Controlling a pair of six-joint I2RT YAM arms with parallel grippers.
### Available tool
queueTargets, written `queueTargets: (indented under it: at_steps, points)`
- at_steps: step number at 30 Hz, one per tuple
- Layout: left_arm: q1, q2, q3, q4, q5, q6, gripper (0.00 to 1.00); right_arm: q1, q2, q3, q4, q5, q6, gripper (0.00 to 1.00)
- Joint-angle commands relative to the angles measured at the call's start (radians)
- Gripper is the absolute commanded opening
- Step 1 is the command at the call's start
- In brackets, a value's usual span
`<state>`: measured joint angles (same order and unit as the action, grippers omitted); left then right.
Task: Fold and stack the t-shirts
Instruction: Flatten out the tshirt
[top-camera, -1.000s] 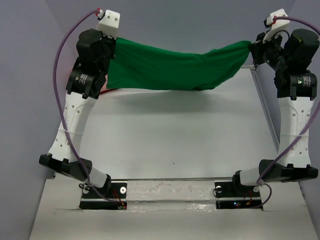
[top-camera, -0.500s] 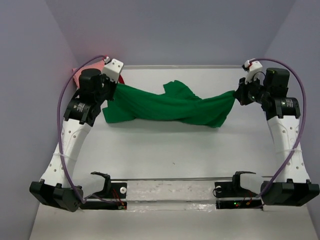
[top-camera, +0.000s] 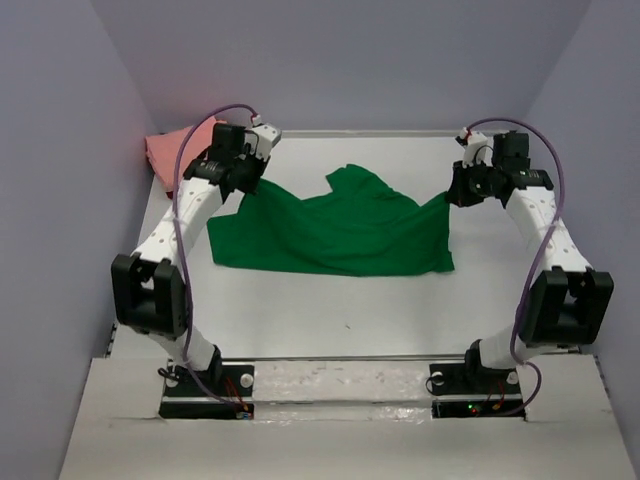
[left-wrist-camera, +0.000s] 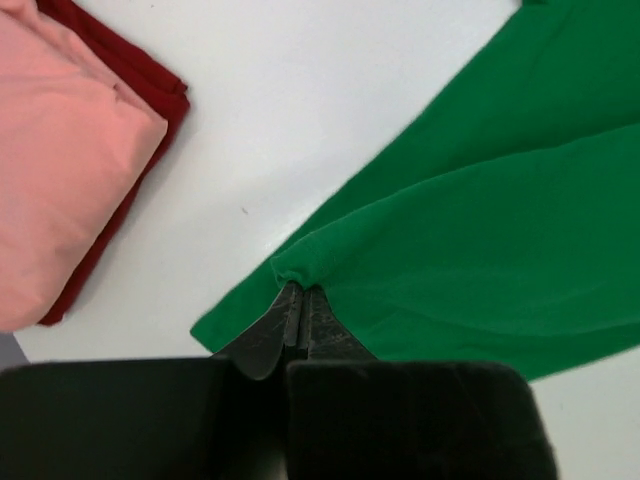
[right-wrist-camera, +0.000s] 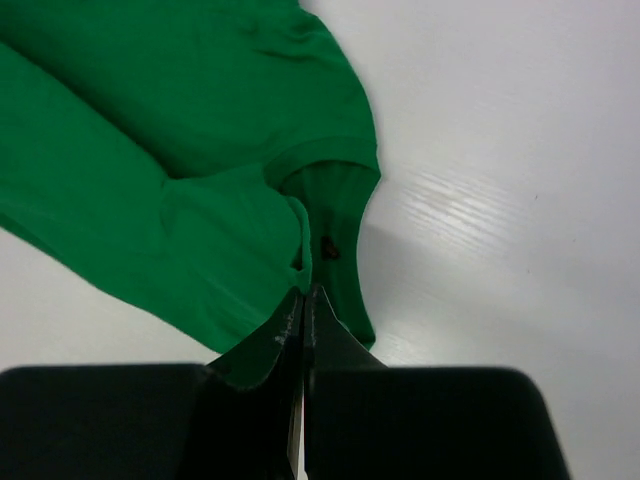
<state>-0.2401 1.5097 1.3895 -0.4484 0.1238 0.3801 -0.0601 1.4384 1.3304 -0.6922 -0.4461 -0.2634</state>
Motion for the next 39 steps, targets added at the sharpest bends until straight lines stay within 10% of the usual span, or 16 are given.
queueTargets:
  at_steps: [1, 11, 17, 27, 39]
  points:
    - [0.008, 0.203, 0.273, 0.016, 0.017, -0.007, 0.0, -0.009, 0.15, 0.179, 0.134, 0.026, 0.018, 0.0]
    - [-0.001, 0.716, 1.269, -0.2, -0.012, -0.061, 0.0, -0.047, 0.438, 0.676, 0.132, 0.064, 0.043, 0.0]
    - [-0.005, 0.393, 0.837, 0.12, -0.006, -0.102, 0.0, -0.076, 0.397, 0.765, 0.164, 0.037, 0.044, 0.0]
    - [-0.005, 0.152, 0.786, 0.125, -0.058, -0.092, 0.0, -0.076, 0.229, 0.888, 0.175, -0.071, 0.078, 0.0]
    - [0.015, -0.186, 0.327, 0.194, -0.144, -0.029, 0.0, -0.066, 0.051, 0.912, 0.028, -0.12, 0.013, 0.0]
